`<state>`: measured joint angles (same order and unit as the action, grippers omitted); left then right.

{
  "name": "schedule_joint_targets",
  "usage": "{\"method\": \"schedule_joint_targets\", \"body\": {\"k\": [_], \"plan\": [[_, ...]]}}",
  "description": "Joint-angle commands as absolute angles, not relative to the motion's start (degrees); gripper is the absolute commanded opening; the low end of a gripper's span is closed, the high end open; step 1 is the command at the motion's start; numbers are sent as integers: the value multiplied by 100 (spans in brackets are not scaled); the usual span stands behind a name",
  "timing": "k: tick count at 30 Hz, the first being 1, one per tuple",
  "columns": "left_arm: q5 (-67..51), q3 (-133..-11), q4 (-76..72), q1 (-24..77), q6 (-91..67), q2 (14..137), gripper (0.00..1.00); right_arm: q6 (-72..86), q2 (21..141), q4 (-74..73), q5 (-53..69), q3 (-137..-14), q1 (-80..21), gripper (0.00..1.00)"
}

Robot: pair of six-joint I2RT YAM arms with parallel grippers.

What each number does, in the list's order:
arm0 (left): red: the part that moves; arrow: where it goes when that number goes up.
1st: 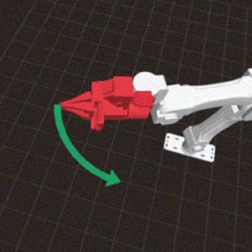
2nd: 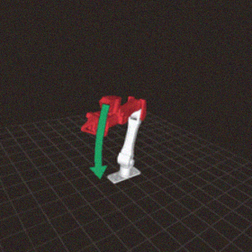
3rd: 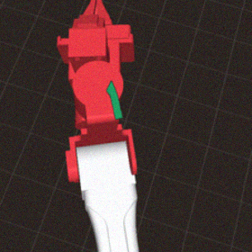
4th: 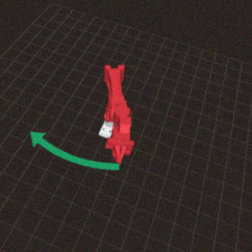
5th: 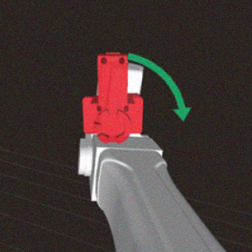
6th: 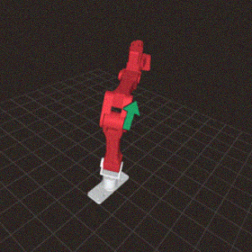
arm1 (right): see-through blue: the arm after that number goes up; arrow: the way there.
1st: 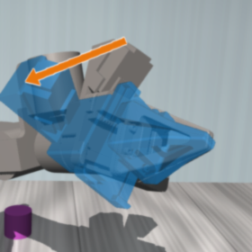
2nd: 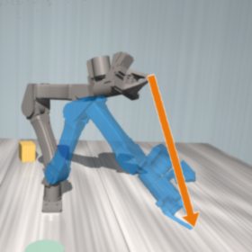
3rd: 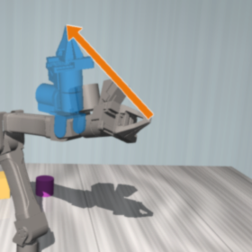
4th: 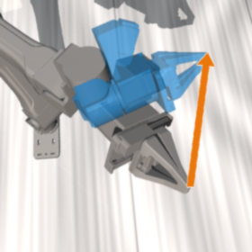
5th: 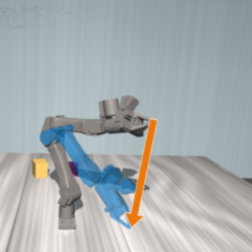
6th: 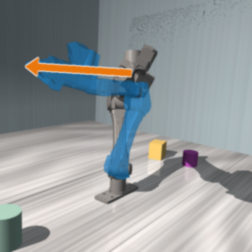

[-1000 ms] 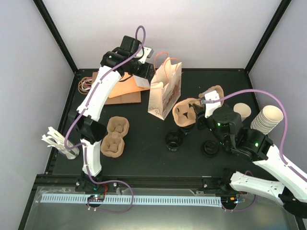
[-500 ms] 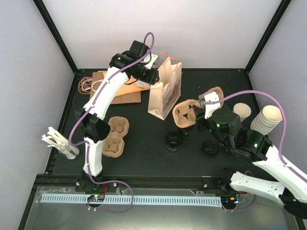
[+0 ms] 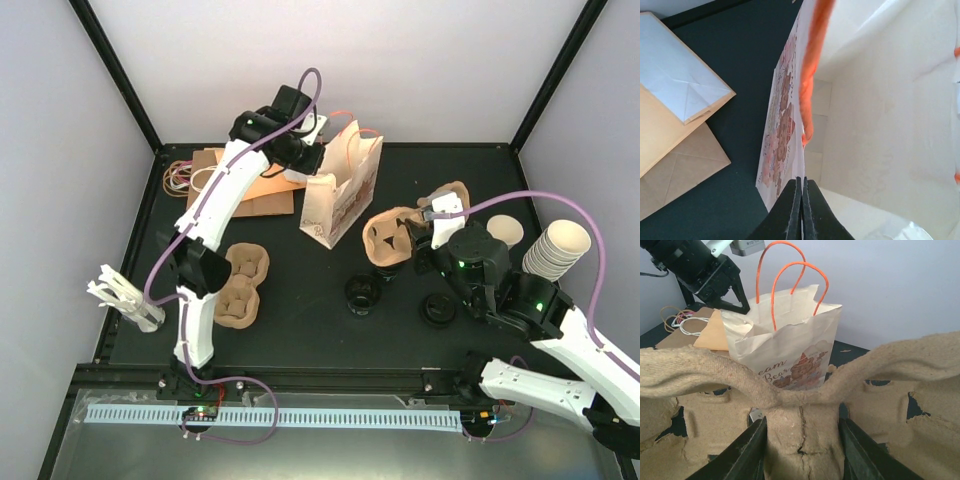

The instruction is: Pack the takeout coffee

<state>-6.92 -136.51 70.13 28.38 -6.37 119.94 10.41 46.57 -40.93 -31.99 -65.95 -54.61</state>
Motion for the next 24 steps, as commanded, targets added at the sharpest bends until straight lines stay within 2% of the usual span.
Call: {"method": "schedule_joint_targets", "body": {"k": [1,5,15,24], "plan": [[-434,-13912,7263,2881,-652,11419,2,1072,4598,-3999,-3184,-6600,-5449,40],[-415,-13644,7391,2907,-681,11018,2,1055,4601,-4007,-3072,-6624,-5449,40],[-718,-12093,6986,2986,-1015,9547,2,1076,4522,-4153,-2666,-6776,-5449,40],[-1287,-11105,6623,3012,-1428,8430,2,1211,4251,-4404,-2604,-6617,-5449,40]]}}
